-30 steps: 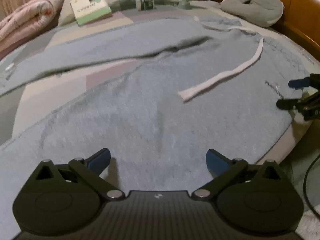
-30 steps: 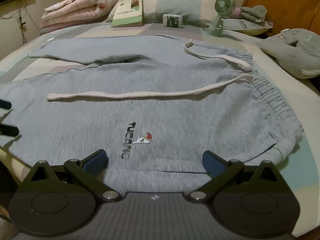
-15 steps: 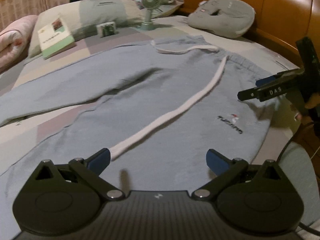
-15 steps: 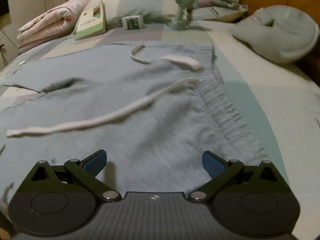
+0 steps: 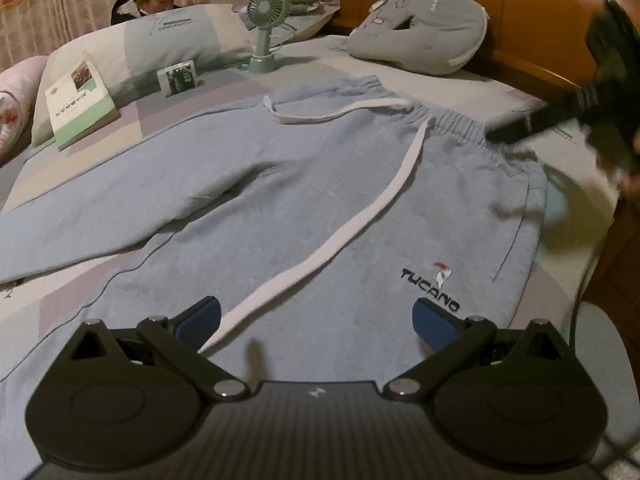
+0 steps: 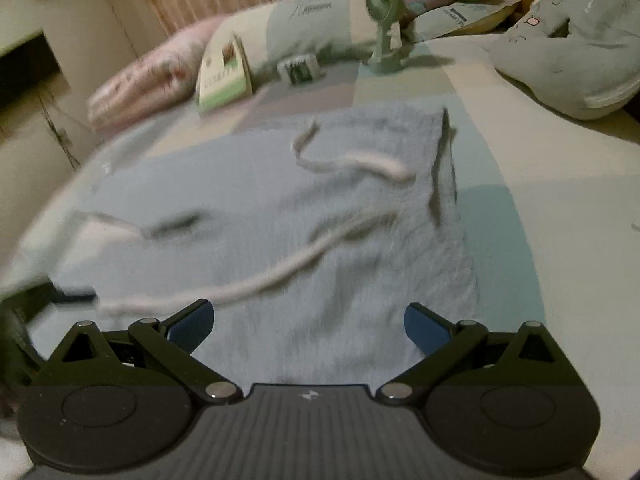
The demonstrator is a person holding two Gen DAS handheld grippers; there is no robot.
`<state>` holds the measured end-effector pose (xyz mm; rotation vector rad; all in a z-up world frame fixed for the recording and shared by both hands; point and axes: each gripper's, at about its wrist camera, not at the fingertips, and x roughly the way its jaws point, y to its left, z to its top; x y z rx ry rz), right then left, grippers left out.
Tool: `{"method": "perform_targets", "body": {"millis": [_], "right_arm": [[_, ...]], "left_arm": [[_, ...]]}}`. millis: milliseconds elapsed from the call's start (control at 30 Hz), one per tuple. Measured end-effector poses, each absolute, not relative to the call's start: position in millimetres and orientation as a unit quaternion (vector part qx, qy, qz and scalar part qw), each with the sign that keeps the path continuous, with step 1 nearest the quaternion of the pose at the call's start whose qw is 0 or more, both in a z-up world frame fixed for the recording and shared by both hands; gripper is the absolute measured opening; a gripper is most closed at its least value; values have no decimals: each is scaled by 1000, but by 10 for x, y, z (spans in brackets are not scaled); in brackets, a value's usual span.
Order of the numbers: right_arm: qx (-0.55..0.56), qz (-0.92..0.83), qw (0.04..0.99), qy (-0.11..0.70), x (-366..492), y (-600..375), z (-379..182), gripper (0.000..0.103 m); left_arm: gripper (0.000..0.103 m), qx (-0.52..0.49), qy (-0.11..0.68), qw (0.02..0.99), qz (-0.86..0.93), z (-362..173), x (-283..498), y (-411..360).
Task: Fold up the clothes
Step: 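Move the open right gripper to the elastic cuff of a pant leg, then close the right gripper on the elastic cuff of the pant leg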
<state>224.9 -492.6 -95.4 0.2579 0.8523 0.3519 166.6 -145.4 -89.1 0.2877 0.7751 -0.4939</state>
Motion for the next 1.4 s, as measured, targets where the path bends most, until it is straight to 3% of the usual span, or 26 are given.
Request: {"method": "perform_targets", "body": {"millis": [200,533,700,1100,1400], "right_arm": [[163,172,878,415,2859,-5331,-894,103],[321,234,817,419,3938,-5865,-1242,103],[317,235,795,460,4327,-5854,-1431,103],[358,259,775,452,4889,-5770,-1598,103],[361,273,752,479,4664,-5760,-1585,103]], "left_arm": [[102,158,379,880,-240,-985,1750,-1598],[102,143,392,875,-246,-1053,1888,-1649],[102,133,400,873,-245,-1085,1919,-1654],[102,136,400,874,-240,-1082,1954,-1662],[102,134,394,876,-243,-1062,1945,-1641]]}}
